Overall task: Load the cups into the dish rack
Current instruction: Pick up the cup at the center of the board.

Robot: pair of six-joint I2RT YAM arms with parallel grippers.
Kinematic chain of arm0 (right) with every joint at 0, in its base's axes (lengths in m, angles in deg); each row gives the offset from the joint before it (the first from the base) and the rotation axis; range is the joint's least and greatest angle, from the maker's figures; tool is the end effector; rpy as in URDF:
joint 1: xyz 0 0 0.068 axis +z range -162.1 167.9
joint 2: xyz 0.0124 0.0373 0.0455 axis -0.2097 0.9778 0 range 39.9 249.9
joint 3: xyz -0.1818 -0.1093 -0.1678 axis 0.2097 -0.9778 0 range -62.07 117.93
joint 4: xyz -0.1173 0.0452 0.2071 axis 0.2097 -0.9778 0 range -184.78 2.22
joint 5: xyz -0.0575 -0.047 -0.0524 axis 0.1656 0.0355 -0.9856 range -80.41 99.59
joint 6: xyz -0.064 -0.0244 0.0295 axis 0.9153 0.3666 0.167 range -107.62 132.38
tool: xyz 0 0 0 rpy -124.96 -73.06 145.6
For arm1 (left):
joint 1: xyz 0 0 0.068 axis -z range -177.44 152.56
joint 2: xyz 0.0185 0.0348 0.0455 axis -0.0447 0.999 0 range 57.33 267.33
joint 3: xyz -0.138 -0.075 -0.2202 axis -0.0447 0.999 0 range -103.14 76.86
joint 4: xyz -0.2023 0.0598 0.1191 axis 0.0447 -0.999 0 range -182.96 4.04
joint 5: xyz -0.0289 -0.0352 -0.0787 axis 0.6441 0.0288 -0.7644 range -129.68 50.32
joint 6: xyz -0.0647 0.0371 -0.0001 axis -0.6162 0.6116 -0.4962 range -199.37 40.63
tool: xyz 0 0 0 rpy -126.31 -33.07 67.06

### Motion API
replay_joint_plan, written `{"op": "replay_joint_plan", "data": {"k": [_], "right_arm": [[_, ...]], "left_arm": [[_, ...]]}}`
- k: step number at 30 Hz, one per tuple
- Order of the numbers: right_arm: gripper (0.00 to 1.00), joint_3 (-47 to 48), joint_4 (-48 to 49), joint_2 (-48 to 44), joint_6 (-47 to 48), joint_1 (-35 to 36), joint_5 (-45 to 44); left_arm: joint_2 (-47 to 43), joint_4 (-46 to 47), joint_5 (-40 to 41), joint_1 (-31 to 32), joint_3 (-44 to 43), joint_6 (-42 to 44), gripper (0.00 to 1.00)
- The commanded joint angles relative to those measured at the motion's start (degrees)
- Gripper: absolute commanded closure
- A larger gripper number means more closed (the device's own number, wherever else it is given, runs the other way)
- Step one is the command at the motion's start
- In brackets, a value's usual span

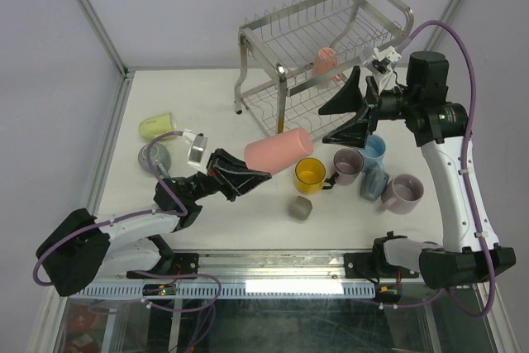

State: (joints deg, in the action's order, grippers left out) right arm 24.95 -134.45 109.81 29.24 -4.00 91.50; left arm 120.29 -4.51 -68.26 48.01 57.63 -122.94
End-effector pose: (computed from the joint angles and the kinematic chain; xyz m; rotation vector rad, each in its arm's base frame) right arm 0.1882 0.0894 0.4416 -1.1598 1.4168 1.3415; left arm 0.1238 -0.1683 0.3136 0.5422 1.0045 -1.6311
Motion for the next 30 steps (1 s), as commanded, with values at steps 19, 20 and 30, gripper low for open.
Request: {"op": "replay_joint_plan", "data": {"k": [19, 20, 30], "right_arm": [[0.00, -12.7, 24.1, -9.5, -38.5, 0.1, -10.4], [0.00, -13.5, 25.3, -9.7, -39.7, 0.3, -10.0], [0.01, -15.3, 36.6, -10.7, -53.7, 3.5, -12.4]], "left_arm": [[9.3, 18.6, 18.2, 10.8, -7.3, 3.4, 1.00], [9.2, 18.6, 18.7, 11.1, -7.5, 4.0, 1.00], [11.4, 18.7, 21.3, 14.6, -12.5, 8.5, 1.00]]}}
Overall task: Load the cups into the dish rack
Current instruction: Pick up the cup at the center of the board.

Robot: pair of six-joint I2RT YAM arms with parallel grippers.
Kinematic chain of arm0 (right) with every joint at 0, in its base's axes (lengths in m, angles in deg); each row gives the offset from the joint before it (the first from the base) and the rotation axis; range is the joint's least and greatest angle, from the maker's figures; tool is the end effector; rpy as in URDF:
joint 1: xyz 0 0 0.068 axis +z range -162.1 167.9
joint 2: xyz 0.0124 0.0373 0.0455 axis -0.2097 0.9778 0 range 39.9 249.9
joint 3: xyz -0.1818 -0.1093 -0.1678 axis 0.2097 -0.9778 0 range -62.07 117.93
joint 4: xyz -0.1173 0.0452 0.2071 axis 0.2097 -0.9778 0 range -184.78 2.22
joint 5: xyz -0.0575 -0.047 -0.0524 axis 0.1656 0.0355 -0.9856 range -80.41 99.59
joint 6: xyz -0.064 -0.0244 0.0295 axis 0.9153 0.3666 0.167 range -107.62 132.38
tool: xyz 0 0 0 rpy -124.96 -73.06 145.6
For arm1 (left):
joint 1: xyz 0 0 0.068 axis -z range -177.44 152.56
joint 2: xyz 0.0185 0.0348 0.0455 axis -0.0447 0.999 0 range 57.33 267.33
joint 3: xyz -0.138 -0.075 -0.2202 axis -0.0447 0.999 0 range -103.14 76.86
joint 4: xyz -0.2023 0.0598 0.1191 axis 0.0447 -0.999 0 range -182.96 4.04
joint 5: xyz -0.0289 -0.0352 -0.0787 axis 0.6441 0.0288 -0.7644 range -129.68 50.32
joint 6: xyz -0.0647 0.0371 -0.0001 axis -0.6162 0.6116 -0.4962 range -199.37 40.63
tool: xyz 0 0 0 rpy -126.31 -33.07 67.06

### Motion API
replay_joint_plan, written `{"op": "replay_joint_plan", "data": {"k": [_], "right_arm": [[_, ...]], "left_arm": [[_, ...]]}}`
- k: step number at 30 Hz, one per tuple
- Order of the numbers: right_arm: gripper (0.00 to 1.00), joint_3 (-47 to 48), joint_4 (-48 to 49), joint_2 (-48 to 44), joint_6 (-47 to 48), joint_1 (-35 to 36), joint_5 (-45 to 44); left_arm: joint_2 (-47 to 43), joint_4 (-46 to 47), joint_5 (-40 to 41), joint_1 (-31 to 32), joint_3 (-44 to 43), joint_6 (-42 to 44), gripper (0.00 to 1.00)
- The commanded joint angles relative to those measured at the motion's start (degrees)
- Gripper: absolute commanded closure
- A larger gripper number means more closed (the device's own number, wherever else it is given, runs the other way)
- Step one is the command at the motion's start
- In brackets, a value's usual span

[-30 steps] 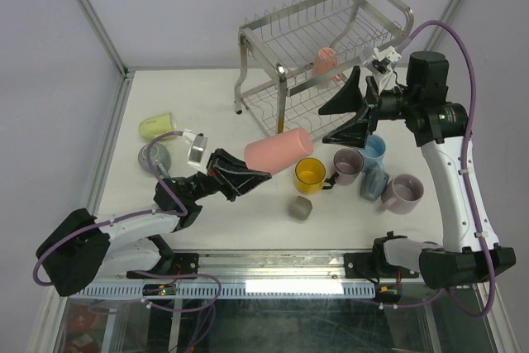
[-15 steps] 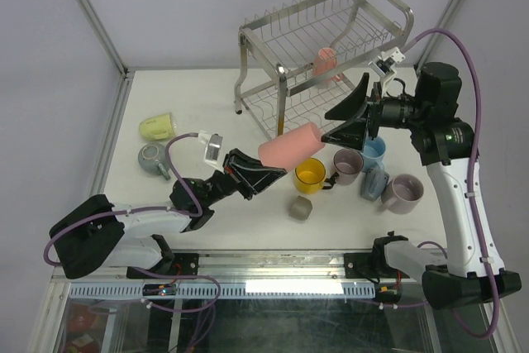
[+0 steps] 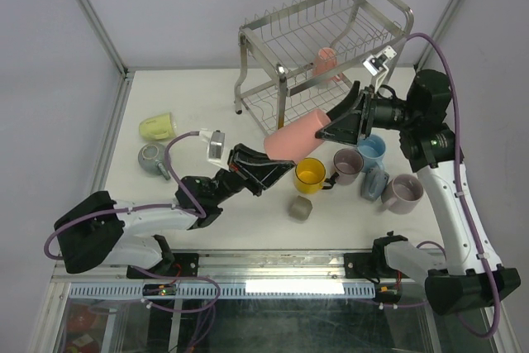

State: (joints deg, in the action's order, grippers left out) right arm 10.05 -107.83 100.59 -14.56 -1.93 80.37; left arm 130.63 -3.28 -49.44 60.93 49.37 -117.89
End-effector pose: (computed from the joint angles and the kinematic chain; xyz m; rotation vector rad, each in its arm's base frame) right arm 0.1800 0.0924 0.4306 -0.7294 1.7150 1.5063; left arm 0.1236 -0.2208 0.3264 0.3572 1.0027 -1.6295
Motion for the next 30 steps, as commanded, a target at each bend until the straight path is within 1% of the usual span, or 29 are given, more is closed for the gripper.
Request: {"op": "replay_joint_plan", "data": {"k": [1, 6, 11, 17, 19, 23, 28, 30], "right_arm": [[0.01, -1.1, 11.5, -1.5, -11.4, 1.8, -1.6], [0.04, -3.8, 20.1, -1.4, -18.3, 2.8, -2.5], [0.05, -5.8, 28.0, -0.8, -21.7, 3.2, -3.8], [0.06, -10.8, 43.1, -0.1, -29.4, 3.4, -5.4], [0.07, -11.6, 45.0, 0.1, -30.2, 3.4, -5.7], [0.09, -11.6, 44.9, 0.2, -28.5, 3.4, -5.9], [0.21, -11.4, 44.5, 0.6, -26.6, 3.5, -5.9], [0.30, -11.4, 44.4, 0.7, -26.0, 3.5, -5.8]], "left_arm": [[1.5, 17.4, 3.1, 2.1, -4.8, 4.2, 1.00], [3.2, 17.4, 6.7, 4.5, -7.1, 8.1, 1.00], [4.7, 17.4, 12.3, 6.6, -7.9, 11.9, 1.00], [5.8, 17.4, 16.1, 8.3, -9.0, 15.2, 1.00], [6.2, 17.4, 17.0, 8.6, -9.1, 15.8, 1.00], [6.8, 17.4, 18.0, 8.9, -9.1, 16.1, 1.00], [7.0, 17.4, 18.4, 8.8, -8.7, 16.2, 1.00], [7.1, 17.4, 18.7, 8.9, -8.4, 16.0, 1.00]]}}
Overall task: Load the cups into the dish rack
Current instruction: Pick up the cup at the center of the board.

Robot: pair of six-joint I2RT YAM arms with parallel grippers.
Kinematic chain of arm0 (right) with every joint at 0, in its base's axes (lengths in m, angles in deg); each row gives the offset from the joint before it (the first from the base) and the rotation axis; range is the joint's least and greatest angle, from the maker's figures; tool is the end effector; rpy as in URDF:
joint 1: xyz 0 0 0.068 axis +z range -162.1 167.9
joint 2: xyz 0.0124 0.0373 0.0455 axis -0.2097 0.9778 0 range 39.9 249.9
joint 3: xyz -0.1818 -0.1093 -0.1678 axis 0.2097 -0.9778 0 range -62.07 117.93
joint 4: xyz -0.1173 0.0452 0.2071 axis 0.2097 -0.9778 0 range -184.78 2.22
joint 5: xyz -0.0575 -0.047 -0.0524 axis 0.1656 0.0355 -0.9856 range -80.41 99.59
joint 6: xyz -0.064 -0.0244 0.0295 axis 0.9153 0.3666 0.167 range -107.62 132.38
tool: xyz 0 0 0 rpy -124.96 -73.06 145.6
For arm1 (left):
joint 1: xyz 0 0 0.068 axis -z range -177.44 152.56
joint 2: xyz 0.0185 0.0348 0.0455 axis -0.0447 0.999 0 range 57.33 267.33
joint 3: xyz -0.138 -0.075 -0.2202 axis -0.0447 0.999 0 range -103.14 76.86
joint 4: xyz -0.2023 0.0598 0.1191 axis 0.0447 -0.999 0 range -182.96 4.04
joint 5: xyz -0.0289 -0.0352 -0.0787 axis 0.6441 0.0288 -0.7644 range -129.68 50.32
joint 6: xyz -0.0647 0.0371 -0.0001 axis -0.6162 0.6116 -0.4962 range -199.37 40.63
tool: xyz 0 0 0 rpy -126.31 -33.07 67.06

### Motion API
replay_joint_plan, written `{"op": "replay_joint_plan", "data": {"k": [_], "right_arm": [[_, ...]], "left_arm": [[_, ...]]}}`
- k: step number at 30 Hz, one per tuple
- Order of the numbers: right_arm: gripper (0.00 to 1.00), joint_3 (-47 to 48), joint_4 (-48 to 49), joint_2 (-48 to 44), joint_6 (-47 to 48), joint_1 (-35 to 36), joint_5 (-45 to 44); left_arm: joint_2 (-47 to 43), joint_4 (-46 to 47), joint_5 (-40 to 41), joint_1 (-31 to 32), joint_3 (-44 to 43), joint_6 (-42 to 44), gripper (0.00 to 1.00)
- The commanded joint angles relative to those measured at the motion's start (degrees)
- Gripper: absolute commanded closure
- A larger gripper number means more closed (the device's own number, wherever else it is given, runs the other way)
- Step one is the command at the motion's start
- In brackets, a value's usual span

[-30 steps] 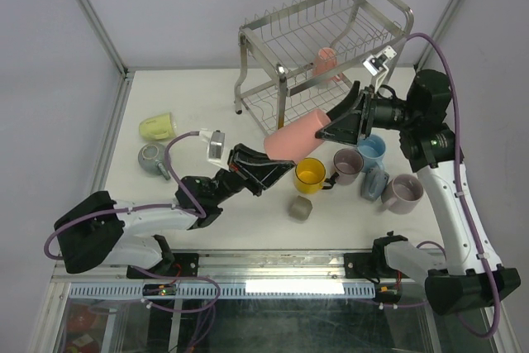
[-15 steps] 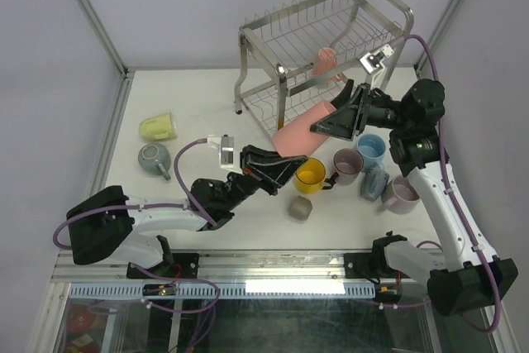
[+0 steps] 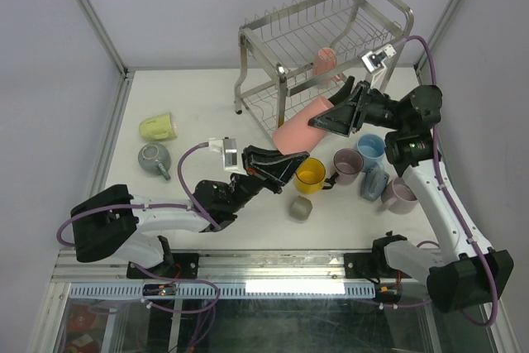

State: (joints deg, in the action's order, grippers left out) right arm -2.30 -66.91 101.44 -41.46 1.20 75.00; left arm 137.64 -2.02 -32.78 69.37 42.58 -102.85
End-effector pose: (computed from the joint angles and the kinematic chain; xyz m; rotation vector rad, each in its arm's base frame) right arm 0.1971 0.1051 0.4291 -0.6177 1.5454 1.6211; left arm 0.1182 -0.2566 0.3352 0.2532 0.9703 -1.4012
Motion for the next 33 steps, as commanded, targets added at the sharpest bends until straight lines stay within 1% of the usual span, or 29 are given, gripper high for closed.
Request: {"op": "replay_joint_plan", "data": {"k": [1, 5, 6, 7, 8, 9, 11, 12, 15, 16, 17, 20, 22, 24, 26, 28, 29, 30, 33], "right_arm": [[0.36, 0.8, 3.5, -0.2, 1.0, 0.3, -0.3], [0.59, 1.1, 2.1, -0.4, 2.8, 0.2, 0.3], [0.63, 1.4, 0.9, -0.6, 3.4, 0.2, 0.5], [0.65, 1.7, -0.5, -0.7, 4.8, 0.2, 0.6], [0.71, 2.2, -2.1, -0.7, 6.6, 0.1, 0.7], [0.74, 2.6, -3.8, -0.8, 7.9, -0.1, 0.8], [0.76, 3.8, -7.8, -1.0, 10.8, -0.6, 0.9], [0.76, 4.4, -9.8, -1.2, 10.8, -0.9, 0.9], [0.76, 6.0, -16.6, -1.7, 10.8, -2.0, 0.9], [0.77, 6.5, -19.0, -1.8, 18.9, -2.2, 0.6], [0.81, 7.1, -21.2, -1.8, 26.4, -2.5, 0.2], [0.84, 8.3, -26.4, -2.1, 33.7, -3.5, 0.0], [0.86, 9.0, -30.1, -2.4, 38.8, -4.2, -0.8], [0.87, 9.5, -33.6, -2.5, 43.5, -5.2, -1.9], [0.87, 9.5, -35.9, -2.6, 47.9, -6.0, -3.1], [0.87, 9.3, -38.3, -2.5, 52.9, -6.7, -5.2], [0.87, 9.3, -39.6, -2.4, 55.7, -7.3, -6.1], [0.87, 9.3, -40.5, -2.2, 59.2, -7.8, -7.4], [0.87, 9.0, -42.1, -1.3, 65.7, -9.8, -10.7]], "left_arm": [[0.0, 16.2, 2.3, 0.4, -1.4, 0.9, 1.00], [-0.1, 16.1, 3.5, 0.4, -0.4, 0.4, 0.99], [-0.3, 16.1, 3.7, 0.4, -0.2, 0.2, 0.89], [-0.4, 16.1, 4.0, 0.4, 0.1, 0.0, 0.80], [-0.6, 16.1, 4.4, 0.4, 0.5, -0.2, 0.70], [-0.8, 16.1, 4.6, 0.4, 1.1, -0.2, 0.60], [-1.5, 16.1, 4.7, 0.4, 2.5, -0.4, 0.41], [-1.9, 16.0, 4.6, 0.4, 3.4, -0.6, 0.36], [-3.2, 15.8, 3.7, 0.4, 6.5, -0.9, 0.29], [-3.7, 15.5, 3.5, 0.4, 7.6, -1.2, 0.27], [-4.5, 14.8, 3.5, 0.4, 8.7, -1.4, 0.25], [-7.8, 10.8, 4.1, 0.4, 12.3, -0.7, 0.19], [-11.2, 5.9, 4.7, 0.4, 14.2, 0.8, 0.14], [-16.4, -3.4, 5.2, 0.4, 15.2, 3.4, 0.10], [-21.6, -15.1, 7.3, 0.3, 14.4, 5.5, 0.06], [-26.1, -27.9, 8.6, -0.4, 12.3, 7.3, 0.04], [-27.8, -32.8, 8.9, -0.8, 11.4, 8.1, 0.03], [-29.4, -36.2, 9.2, -1.2, 10.8, 8.8, 0.02], [-32.7, -43.2, 9.0, -3.7, 10.0, 9.4, 0.02]]}}
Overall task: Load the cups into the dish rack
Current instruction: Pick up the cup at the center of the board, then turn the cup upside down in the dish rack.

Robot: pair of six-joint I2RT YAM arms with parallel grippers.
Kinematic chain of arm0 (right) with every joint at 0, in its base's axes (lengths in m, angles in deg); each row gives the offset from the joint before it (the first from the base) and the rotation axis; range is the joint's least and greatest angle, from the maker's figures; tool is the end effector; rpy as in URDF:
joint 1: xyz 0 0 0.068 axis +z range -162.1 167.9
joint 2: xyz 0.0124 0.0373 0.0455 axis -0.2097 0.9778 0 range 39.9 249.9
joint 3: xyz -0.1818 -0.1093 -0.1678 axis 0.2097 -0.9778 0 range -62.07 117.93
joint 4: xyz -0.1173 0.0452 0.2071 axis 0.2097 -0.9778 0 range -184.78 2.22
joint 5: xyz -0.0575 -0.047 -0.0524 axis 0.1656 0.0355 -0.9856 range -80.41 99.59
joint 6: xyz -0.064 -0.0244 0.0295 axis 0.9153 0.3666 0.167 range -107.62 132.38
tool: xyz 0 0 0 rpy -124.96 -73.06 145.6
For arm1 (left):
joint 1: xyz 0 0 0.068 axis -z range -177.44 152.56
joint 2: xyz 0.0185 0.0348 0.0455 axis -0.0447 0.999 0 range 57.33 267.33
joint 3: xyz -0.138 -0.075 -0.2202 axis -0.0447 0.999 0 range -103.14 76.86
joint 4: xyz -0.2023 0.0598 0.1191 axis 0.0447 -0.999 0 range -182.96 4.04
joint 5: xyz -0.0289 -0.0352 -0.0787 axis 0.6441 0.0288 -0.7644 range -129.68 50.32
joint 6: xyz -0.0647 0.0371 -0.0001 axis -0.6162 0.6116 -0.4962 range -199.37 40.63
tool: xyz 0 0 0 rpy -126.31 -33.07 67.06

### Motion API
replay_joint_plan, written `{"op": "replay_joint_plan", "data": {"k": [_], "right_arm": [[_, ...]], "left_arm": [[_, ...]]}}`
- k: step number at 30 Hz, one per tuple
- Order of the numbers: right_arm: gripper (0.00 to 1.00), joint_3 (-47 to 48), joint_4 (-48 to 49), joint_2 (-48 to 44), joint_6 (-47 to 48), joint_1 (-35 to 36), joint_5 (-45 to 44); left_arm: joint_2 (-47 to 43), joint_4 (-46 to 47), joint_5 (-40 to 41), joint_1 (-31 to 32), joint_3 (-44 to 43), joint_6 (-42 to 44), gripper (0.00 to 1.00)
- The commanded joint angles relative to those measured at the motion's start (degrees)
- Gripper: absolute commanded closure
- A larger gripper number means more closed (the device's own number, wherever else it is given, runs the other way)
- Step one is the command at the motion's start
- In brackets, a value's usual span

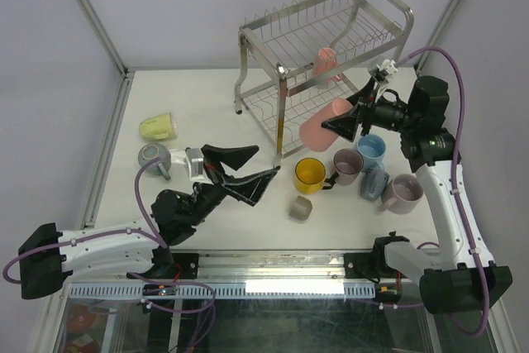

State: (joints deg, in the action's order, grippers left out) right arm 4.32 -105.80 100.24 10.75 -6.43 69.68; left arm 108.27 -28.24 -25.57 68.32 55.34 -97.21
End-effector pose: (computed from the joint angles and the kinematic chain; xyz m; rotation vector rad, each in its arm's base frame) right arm 0.2039 0.0748 0.4022 -0.8126 1.5855 1.0145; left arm 0.0956 -0.1750 0.3225 0.2478 1.1416 -1.1707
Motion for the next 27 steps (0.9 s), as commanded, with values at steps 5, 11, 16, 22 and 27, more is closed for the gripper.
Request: {"op": "replay_joint_plan", "data": {"k": [5, 11, 16, 22, 27], "right_arm": [[0.87, -1.0, -1.0, 1.7, 21.3, -3.9, -10.2], [0.88, -7.7, 11.8, 4.8, 27.1, -3.8, -15.4], [0.88, -11.5, 25.2, 9.2, 26.8, -3.8, -20.3], [0.88, -11.4, 36.4, 17.3, 24.4, -3.9, -23.8], [0.87, -10.0, 41.8, 23.9, 23.9, -3.9, -25.9]], "left_arm": [[-4.5, -28.4, -5.2, -14.5, -5.7, 1.0, 0.02], [-1.6, -37.8, -11.8, -26.6, -9.8, -0.5, 0.02], [-0.5, -50.2, -13.9, -30.8, -17.6, 3.2, 0.02], [-1.9, -61.3, -13.2, -30.8, -23.2, 9.1, 0.01], [-4.4, -70.2, -11.6, -30.8, -25.3, 16.9, 0.01]]}}
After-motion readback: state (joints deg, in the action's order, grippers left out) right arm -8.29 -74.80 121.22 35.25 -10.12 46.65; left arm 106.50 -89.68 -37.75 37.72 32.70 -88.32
